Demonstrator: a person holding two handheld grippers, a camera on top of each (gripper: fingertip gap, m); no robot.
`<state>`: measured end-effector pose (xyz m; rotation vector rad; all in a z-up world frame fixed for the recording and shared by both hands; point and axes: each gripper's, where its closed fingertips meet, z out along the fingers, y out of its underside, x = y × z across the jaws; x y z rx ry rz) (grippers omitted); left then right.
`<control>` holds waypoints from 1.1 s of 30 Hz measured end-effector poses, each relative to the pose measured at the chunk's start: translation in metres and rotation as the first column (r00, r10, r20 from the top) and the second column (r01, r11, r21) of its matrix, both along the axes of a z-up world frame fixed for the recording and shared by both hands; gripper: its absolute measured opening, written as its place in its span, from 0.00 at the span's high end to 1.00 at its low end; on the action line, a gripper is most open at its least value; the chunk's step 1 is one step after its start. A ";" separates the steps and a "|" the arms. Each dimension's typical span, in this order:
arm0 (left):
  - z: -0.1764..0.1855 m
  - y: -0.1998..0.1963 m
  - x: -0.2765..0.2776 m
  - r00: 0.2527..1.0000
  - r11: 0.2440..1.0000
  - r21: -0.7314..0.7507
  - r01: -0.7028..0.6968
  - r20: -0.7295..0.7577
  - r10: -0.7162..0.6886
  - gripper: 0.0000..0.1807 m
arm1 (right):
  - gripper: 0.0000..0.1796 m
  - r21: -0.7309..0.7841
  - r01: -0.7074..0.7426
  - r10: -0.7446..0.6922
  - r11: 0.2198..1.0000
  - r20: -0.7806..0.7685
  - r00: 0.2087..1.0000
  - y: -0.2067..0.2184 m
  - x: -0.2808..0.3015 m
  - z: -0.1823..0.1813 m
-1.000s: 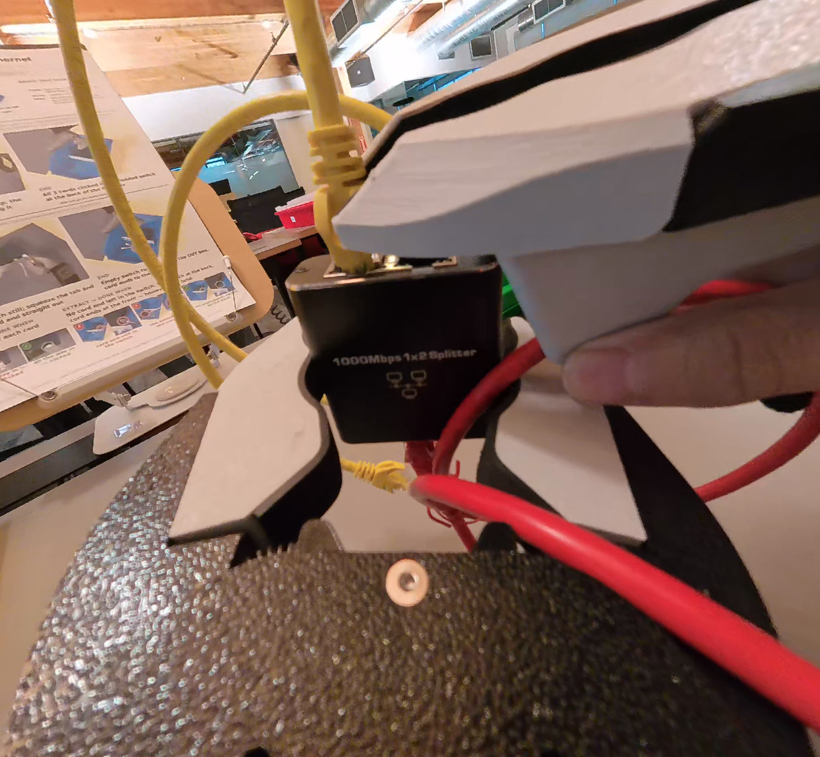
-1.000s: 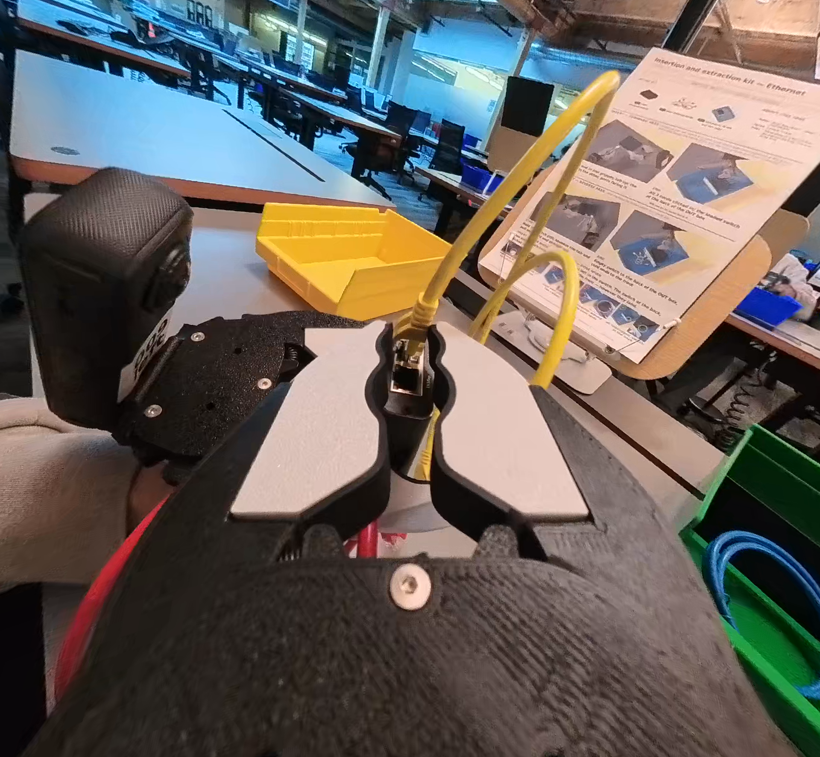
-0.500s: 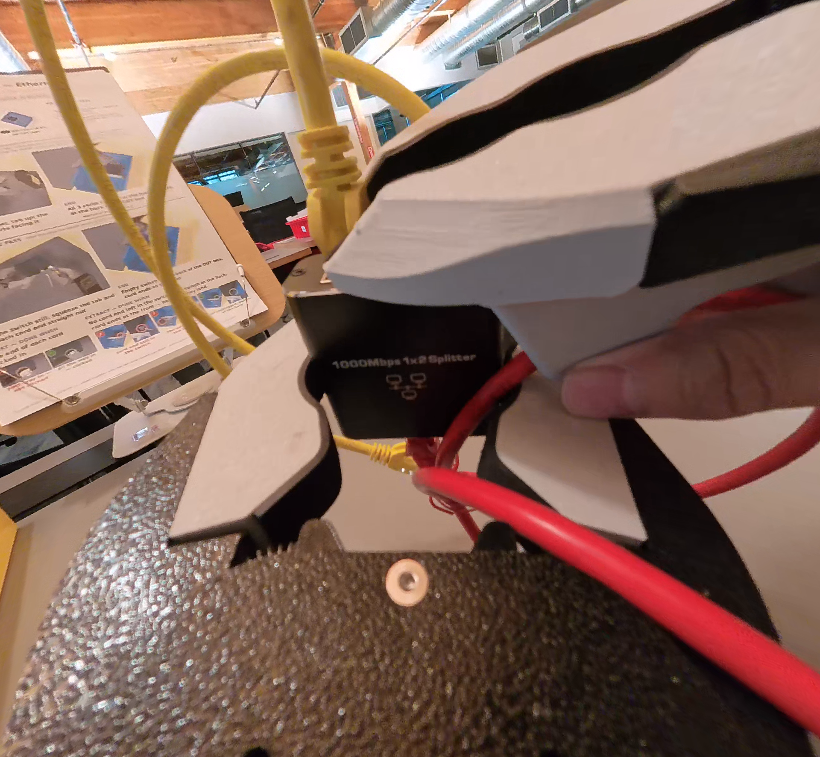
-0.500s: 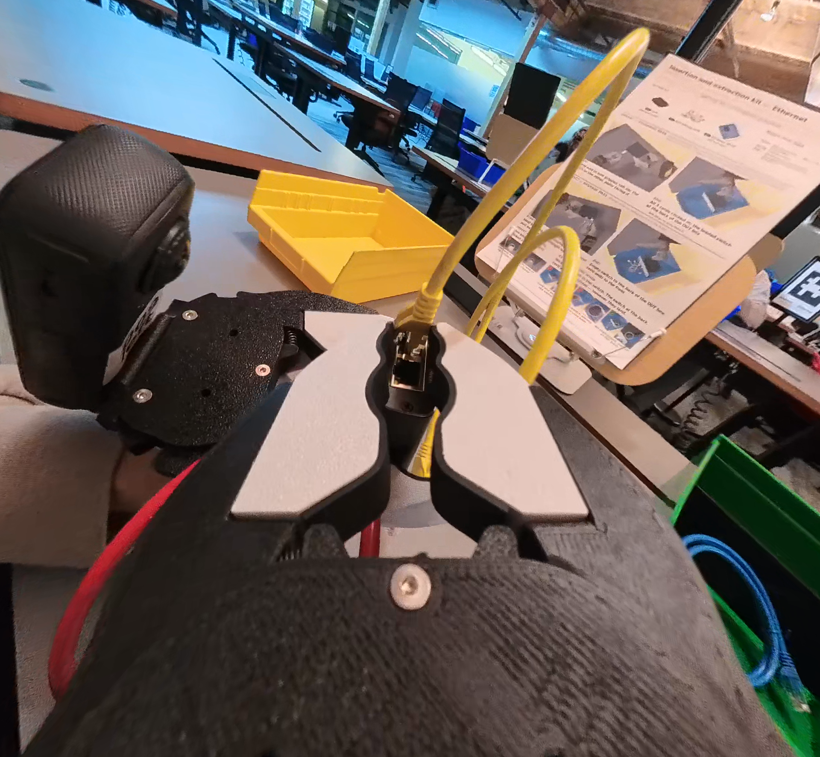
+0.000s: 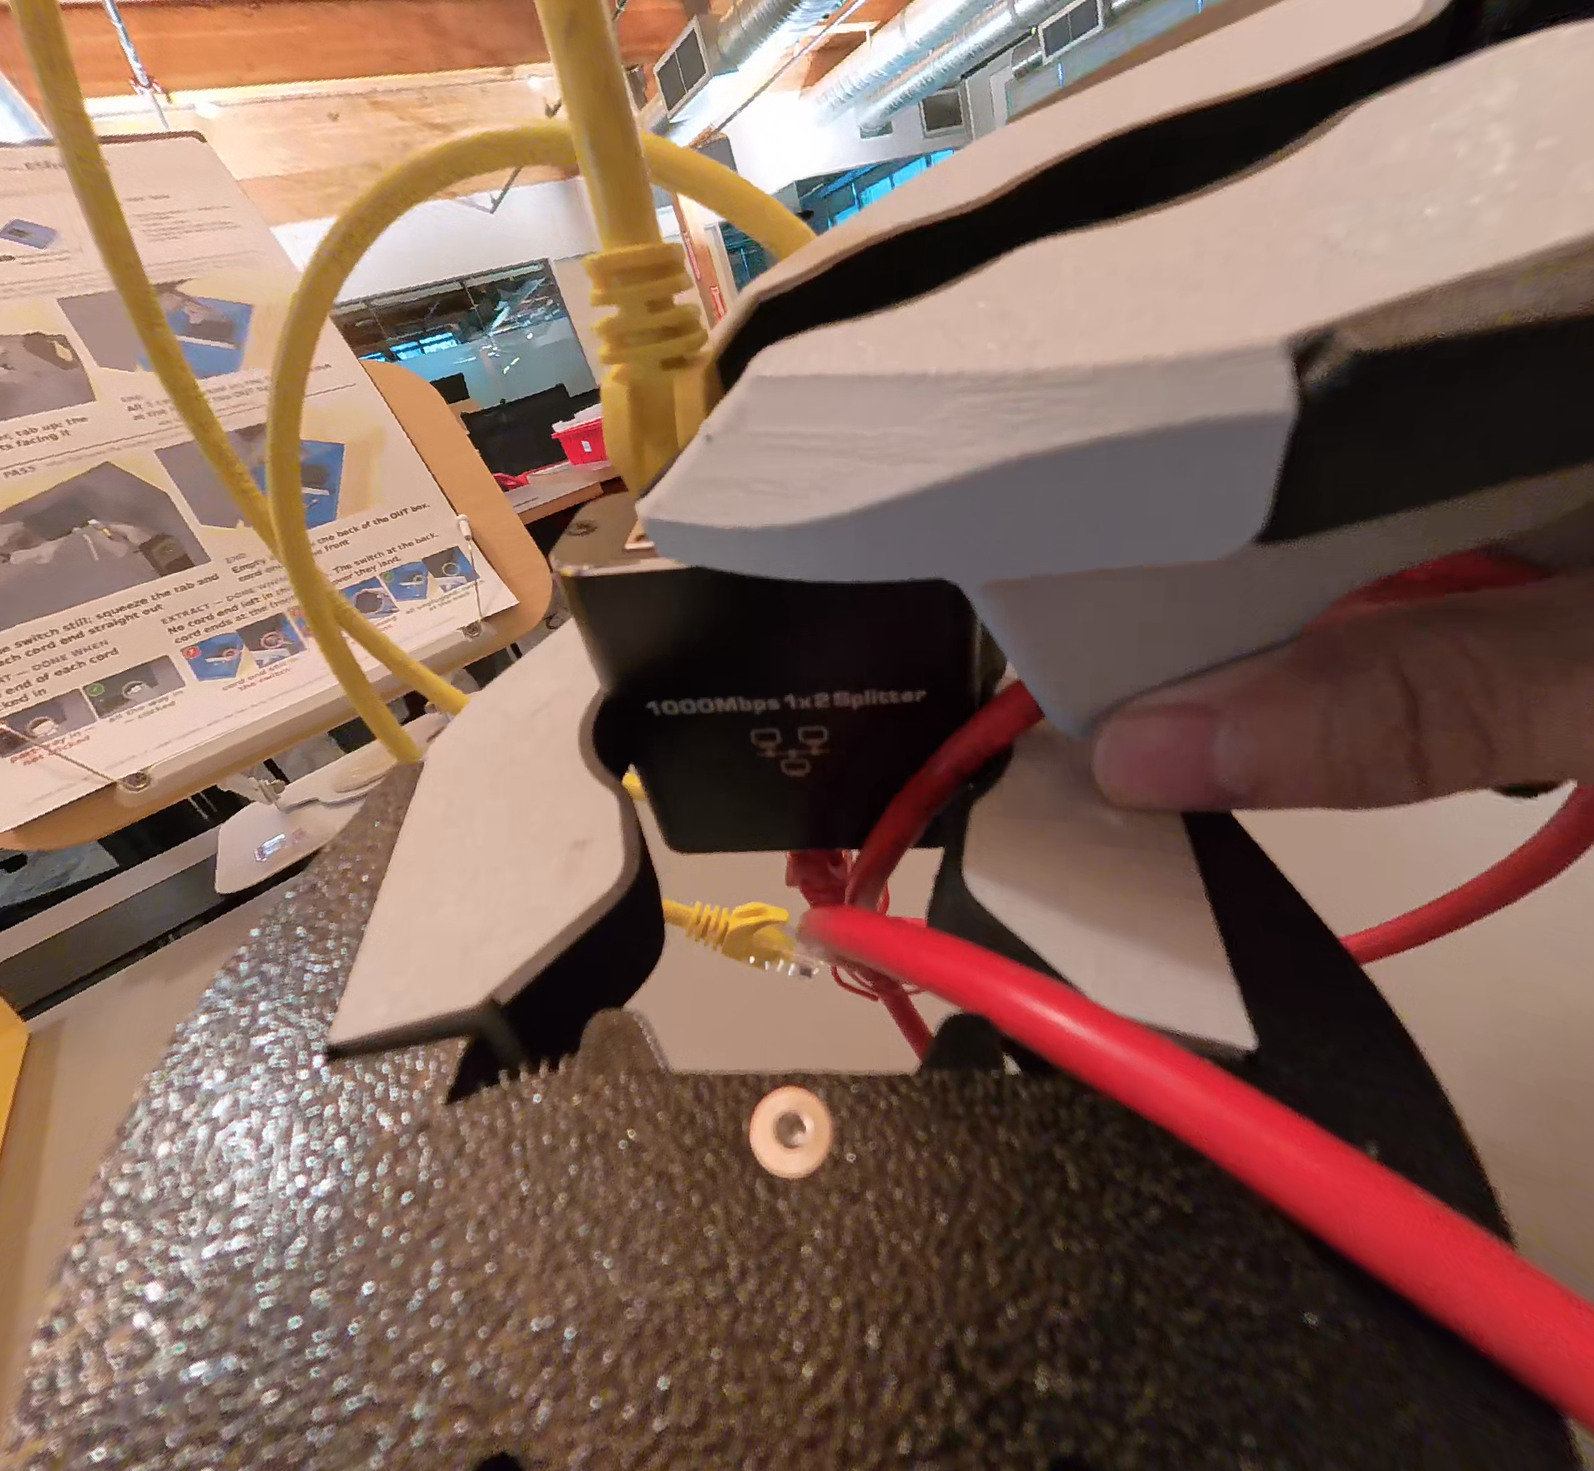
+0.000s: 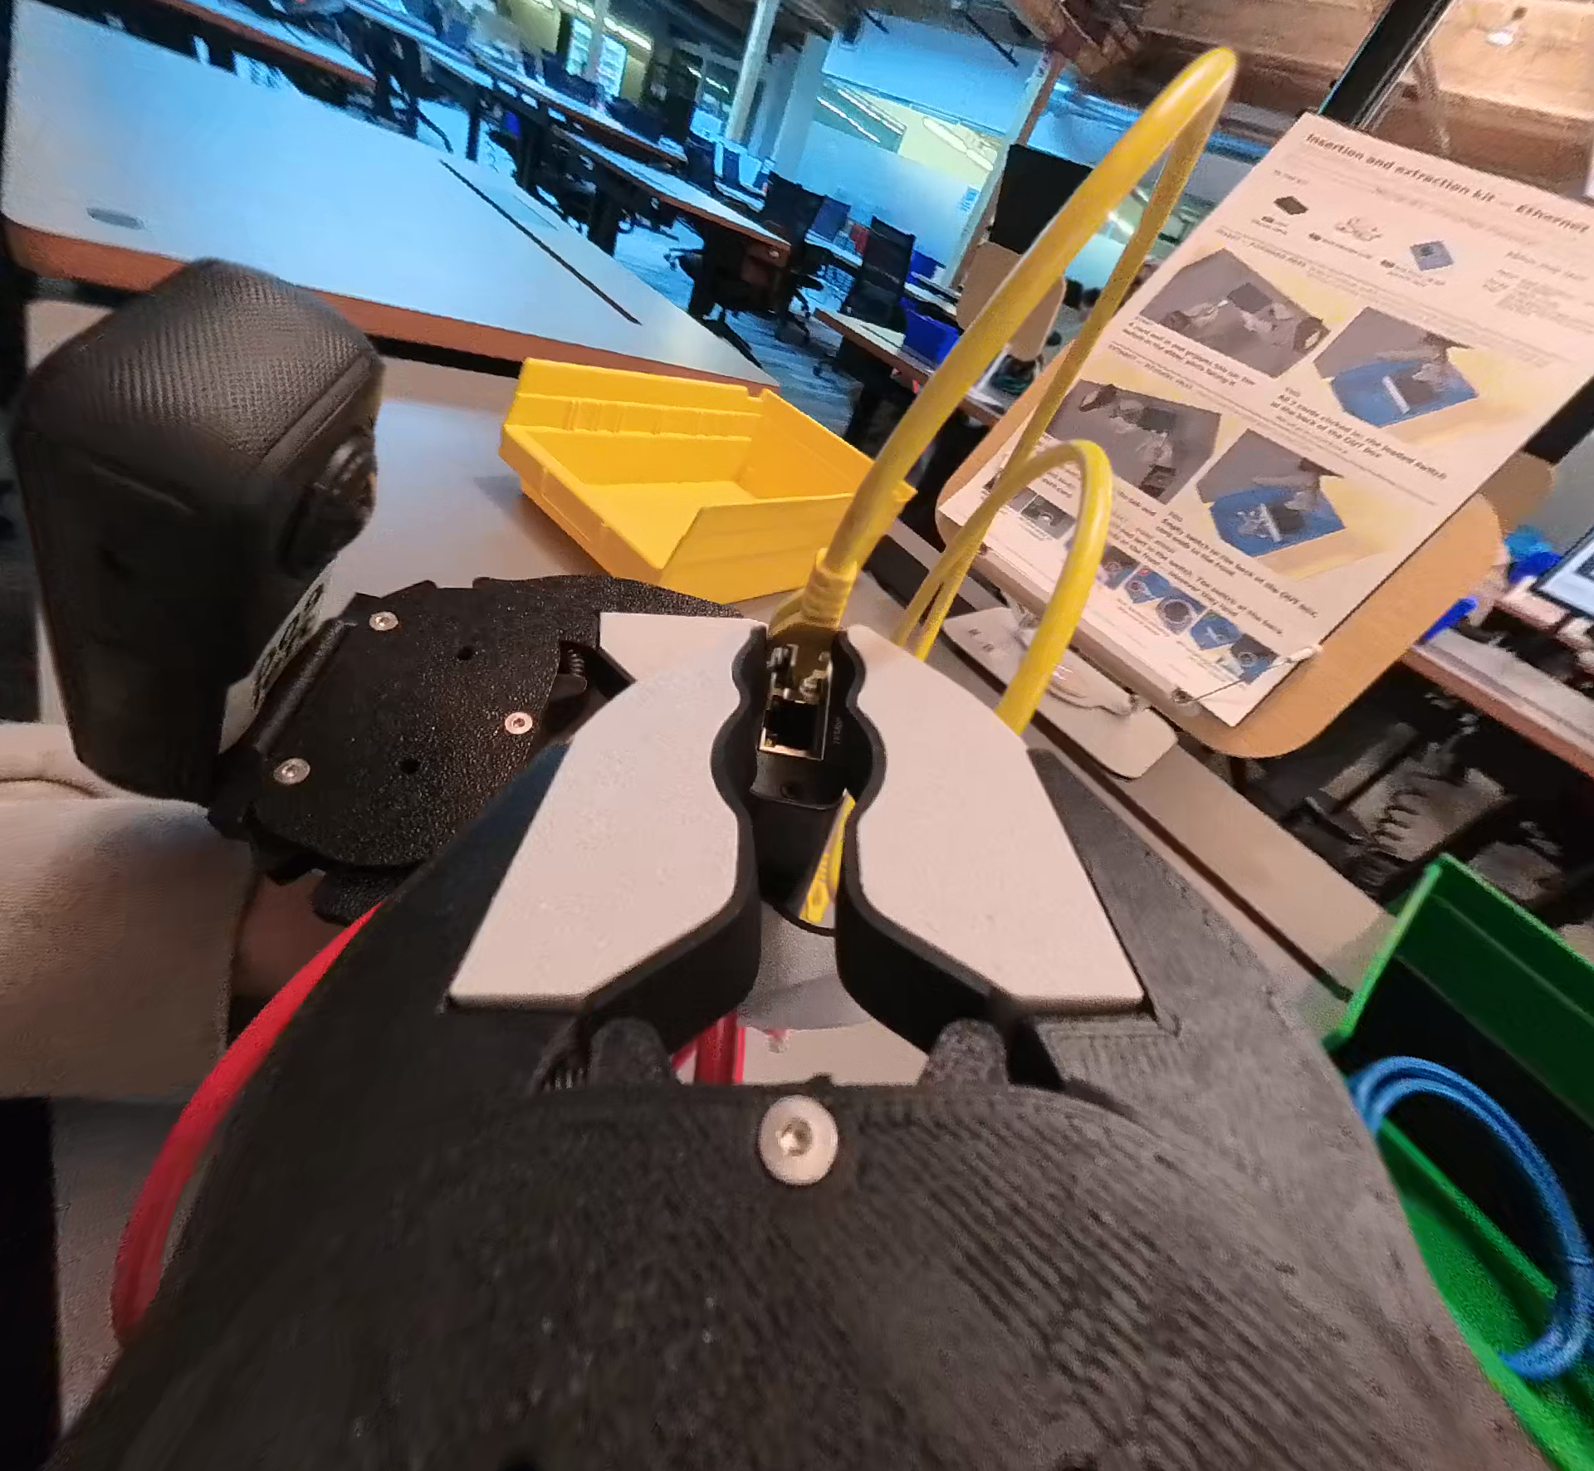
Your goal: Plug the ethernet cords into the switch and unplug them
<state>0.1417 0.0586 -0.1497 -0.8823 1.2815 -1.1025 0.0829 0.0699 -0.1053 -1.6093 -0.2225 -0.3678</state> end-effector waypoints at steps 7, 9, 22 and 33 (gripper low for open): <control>-0.003 -0.001 0.002 1.000 1.000 -0.004 0.004 -0.015 -0.004 0.58 | 0.92 -0.006 0.011 -0.011 1.000 0.017 1.000 0.000 0.002 -0.002; -0.003 0.000 0.002 1.000 1.000 -0.004 0.002 -0.017 -0.002 0.58 | 0.92 0.004 0.013 -0.013 1.000 0.016 1.000 0.000 0.002 -0.001; -0.004 -0.001 0.002 1.000 1.000 -0.003 0.005 -0.017 -0.005 0.58 | 0.92 -0.009 -0.008 0.009 1.000 0.021 1.000 -0.001 0.001 -0.001; -0.006 0.000 0.003 1.000 1.000 0.005 -0.004 -0.030 0.004 0.58 | 0.92 -0.007 0.001 -0.001 1.000 0.033 0.999 0.000 0.002 -0.002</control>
